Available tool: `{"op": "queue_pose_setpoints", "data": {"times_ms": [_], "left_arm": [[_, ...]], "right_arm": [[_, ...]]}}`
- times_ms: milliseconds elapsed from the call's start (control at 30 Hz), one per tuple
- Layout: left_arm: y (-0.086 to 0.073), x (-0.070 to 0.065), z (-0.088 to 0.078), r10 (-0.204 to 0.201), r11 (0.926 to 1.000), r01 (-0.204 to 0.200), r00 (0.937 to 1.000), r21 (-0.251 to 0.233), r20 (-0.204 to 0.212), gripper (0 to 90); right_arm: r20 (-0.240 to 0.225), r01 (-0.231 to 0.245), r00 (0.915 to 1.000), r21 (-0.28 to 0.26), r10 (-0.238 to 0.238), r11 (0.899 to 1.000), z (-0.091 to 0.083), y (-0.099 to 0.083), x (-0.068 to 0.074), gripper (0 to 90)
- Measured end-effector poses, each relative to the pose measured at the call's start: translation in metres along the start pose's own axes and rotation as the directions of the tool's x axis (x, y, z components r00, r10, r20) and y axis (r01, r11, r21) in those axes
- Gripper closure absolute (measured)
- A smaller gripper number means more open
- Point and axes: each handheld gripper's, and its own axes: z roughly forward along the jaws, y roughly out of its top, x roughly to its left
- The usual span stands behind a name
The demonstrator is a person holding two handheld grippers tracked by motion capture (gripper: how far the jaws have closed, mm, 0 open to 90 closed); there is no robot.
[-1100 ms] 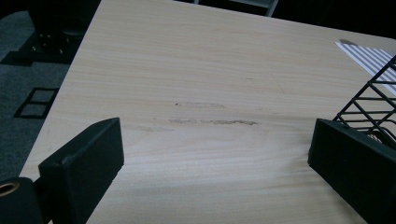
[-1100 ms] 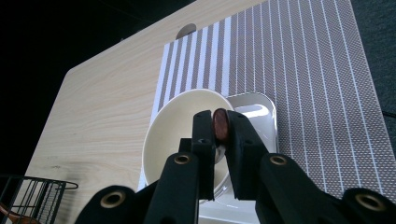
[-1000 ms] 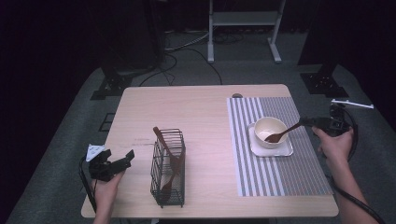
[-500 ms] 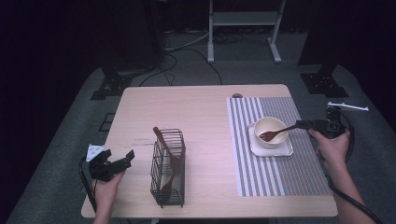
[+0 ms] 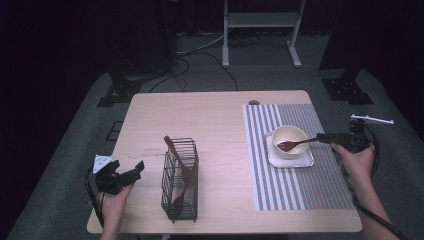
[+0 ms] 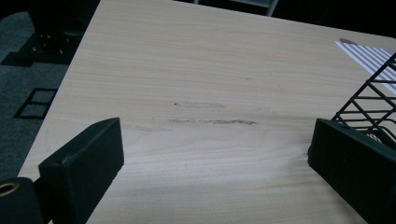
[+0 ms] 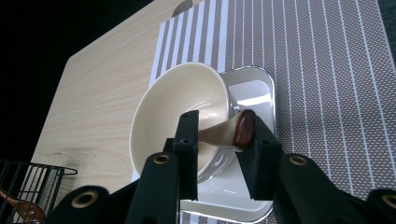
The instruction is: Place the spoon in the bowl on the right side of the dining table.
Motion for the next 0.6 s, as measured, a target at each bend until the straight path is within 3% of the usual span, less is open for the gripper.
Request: {"op": "queue_pose_setpoints", "data": {"times_ms": [600], "left_arm": [[0.0006,-0.0007,0.0001,0.001,1.0,-0.001,1.0,0.0,-0.001,2.6]], "right_arm": [[-0.009,-0.001,1.0,0.02,0.001,1.0,0.0037,-0.0103,-0.0062,65.7]]}}
